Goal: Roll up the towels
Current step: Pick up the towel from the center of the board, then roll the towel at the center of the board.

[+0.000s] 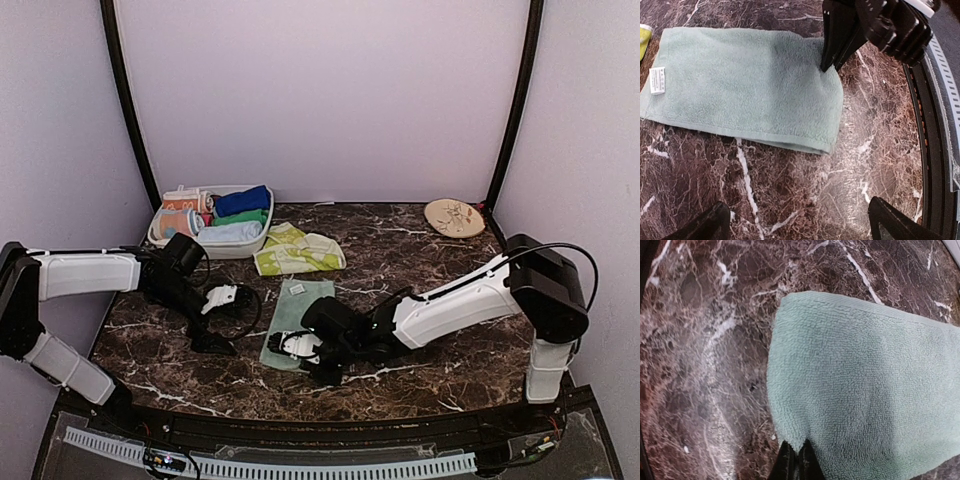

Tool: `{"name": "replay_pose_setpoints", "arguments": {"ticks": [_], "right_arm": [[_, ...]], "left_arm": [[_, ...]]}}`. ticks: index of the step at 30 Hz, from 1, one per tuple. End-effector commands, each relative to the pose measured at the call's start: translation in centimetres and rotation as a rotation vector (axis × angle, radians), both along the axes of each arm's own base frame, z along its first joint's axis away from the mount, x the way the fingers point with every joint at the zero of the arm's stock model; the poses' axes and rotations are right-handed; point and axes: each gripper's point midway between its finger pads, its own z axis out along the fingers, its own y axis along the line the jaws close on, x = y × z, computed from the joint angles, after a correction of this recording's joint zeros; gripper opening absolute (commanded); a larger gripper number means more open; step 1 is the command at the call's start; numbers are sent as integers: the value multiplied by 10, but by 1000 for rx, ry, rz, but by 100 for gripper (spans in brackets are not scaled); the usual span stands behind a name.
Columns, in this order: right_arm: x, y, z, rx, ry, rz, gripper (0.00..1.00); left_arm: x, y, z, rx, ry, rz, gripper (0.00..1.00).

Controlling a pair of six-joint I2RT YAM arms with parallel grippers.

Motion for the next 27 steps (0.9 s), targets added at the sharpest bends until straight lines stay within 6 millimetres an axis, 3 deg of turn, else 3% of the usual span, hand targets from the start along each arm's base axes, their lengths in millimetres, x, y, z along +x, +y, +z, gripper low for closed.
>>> {"name": "replay_pose_setpoints", "arguments": {"ticks": [1, 5, 9, 13, 16, 22, 27], "right_arm": [[-10, 8, 14, 107, 295, -41, 0], [-2, 10, 32, 229, 563, -94, 0], [-1, 7, 28, 248, 747, -126, 0], [-1, 1, 16, 226, 845, -158, 0], [3, 9, 22, 227, 889, -151, 0], [9, 9, 19, 227, 953, -184, 0], [9, 6, 19, 228, 978, -187, 0]], "left_arm": [[-15, -7, 14, -74, 5, -56, 99], [-26, -21, 18, -108, 5, -120, 94], [-33, -37, 17, -104, -10, -172, 85], [-39, -57, 12, -70, -31, -234, 81], [-37, -71, 7, -51, -80, -263, 78], [-32, -82, -5, -25, -113, -269, 71], [-21, -81, -21, 18, -122, -231, 45]]}}
